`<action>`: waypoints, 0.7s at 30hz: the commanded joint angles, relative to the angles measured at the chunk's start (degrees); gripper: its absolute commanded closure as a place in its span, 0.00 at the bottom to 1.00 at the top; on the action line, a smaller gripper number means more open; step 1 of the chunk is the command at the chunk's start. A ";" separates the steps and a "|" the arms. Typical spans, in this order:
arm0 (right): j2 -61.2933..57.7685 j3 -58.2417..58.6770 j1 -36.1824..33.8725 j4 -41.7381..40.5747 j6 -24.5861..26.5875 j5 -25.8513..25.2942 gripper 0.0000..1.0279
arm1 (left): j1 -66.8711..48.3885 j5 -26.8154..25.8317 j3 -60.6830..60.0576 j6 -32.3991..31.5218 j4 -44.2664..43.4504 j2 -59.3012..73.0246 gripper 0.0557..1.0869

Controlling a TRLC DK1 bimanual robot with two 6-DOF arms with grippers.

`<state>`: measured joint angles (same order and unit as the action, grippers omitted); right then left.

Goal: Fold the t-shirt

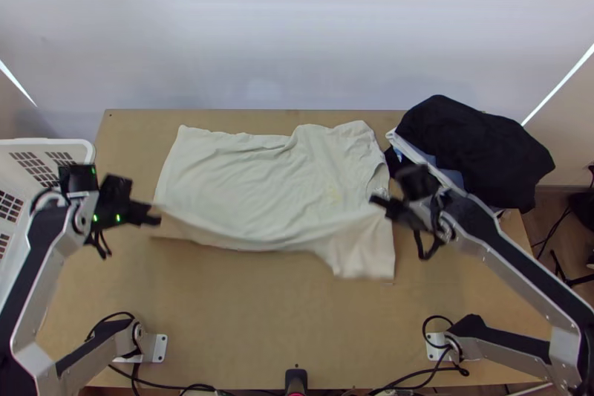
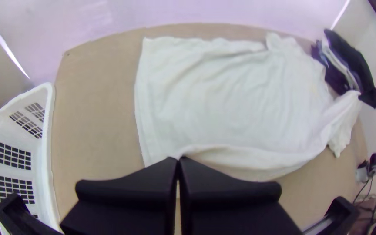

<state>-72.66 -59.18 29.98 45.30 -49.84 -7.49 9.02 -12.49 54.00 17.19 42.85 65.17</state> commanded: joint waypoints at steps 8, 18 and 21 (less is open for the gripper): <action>-17.07 -41.02 -7.39 -0.56 3.88 1.77 0.97 | -2.95 5.28 37.06 -35.03 -6.90 16.48 0.96; -26.30 -73.45 -10.20 0.40 4.84 3.62 0.97 | 0.04 6.95 70.28 -44.09 -3.12 26.06 0.96; -21.29 -72.39 -10.64 -1.27 4.49 4.23 0.97 | 2.41 6.95 72.74 -47.60 -3.04 24.22 0.96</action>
<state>-95.90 -121.89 20.91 45.74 -45.32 -4.27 8.19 -6.26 113.47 -23.35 39.11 88.18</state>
